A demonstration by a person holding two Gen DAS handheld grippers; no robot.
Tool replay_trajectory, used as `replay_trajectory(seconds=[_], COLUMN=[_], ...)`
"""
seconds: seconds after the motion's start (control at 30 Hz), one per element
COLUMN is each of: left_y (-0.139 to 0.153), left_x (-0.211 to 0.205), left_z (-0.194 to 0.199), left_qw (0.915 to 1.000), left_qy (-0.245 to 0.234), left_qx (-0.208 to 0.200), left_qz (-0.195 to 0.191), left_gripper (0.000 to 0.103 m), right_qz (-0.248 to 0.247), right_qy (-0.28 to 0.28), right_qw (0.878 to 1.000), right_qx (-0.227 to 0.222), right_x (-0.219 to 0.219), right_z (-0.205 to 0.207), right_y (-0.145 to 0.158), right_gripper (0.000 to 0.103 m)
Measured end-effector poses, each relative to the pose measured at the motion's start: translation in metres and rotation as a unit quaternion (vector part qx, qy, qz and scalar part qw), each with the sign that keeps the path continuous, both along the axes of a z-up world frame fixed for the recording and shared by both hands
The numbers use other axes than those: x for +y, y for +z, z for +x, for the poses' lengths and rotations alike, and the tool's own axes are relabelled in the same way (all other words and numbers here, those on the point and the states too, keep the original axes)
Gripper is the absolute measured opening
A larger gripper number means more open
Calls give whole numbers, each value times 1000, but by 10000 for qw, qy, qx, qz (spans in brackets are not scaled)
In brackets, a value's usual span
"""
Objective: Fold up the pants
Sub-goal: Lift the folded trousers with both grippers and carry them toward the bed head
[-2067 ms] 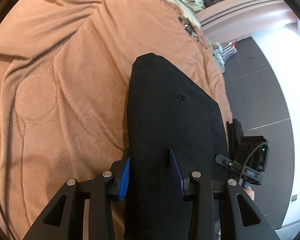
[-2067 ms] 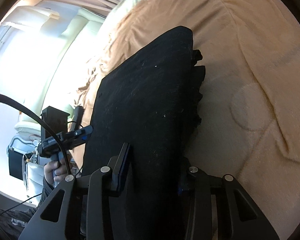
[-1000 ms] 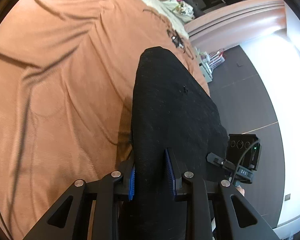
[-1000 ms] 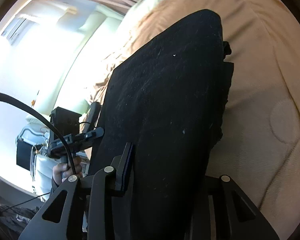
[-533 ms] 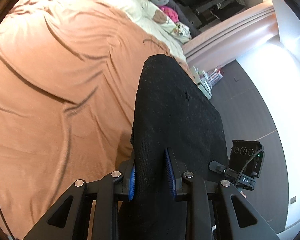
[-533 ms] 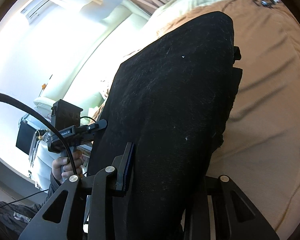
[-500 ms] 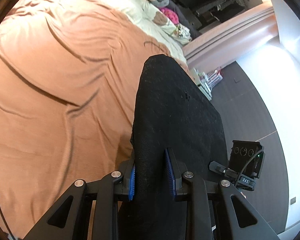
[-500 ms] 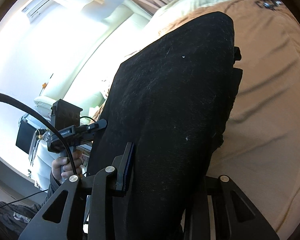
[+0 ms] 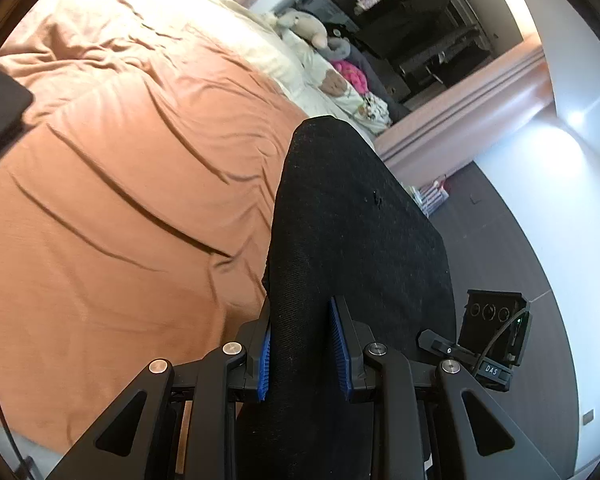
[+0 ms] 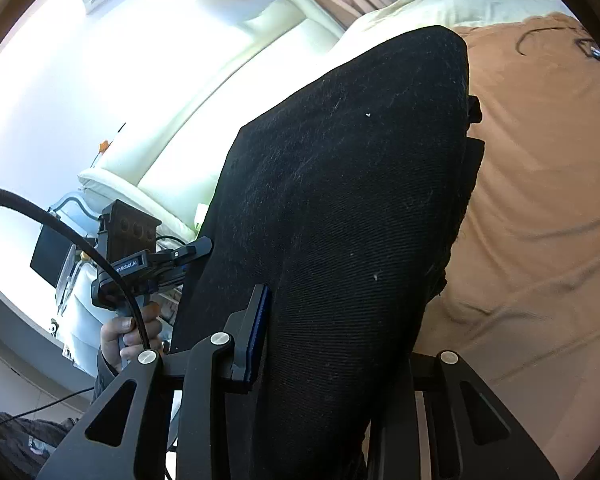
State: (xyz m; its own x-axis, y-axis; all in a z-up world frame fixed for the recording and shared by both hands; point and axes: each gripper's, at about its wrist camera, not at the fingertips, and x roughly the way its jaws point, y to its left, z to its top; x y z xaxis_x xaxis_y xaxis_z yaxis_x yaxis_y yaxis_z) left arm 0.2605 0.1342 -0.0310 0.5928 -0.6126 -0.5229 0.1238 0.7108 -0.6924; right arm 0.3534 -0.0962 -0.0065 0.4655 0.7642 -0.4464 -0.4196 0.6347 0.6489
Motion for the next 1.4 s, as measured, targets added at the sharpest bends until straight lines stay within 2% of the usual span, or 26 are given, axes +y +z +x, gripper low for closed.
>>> replay_trajectory(seconds=[0.83,1.4], left_y=[1,3], left_x=[182,285], left_z=[-90,-96], left_qw=[9939,9829], left_qy=[1095,1836], left_qx=[-103,-61], left_qz=[-40,134], left_gripper=[27,26], right_qz=[-216,-465], right_qy=[740,1218], right_qw=[9970,9914], right_qx=[-63,-151], right_x=[75,142], right_z=[45,84], right_y=[-6,-12], right_gripper=[28,28])
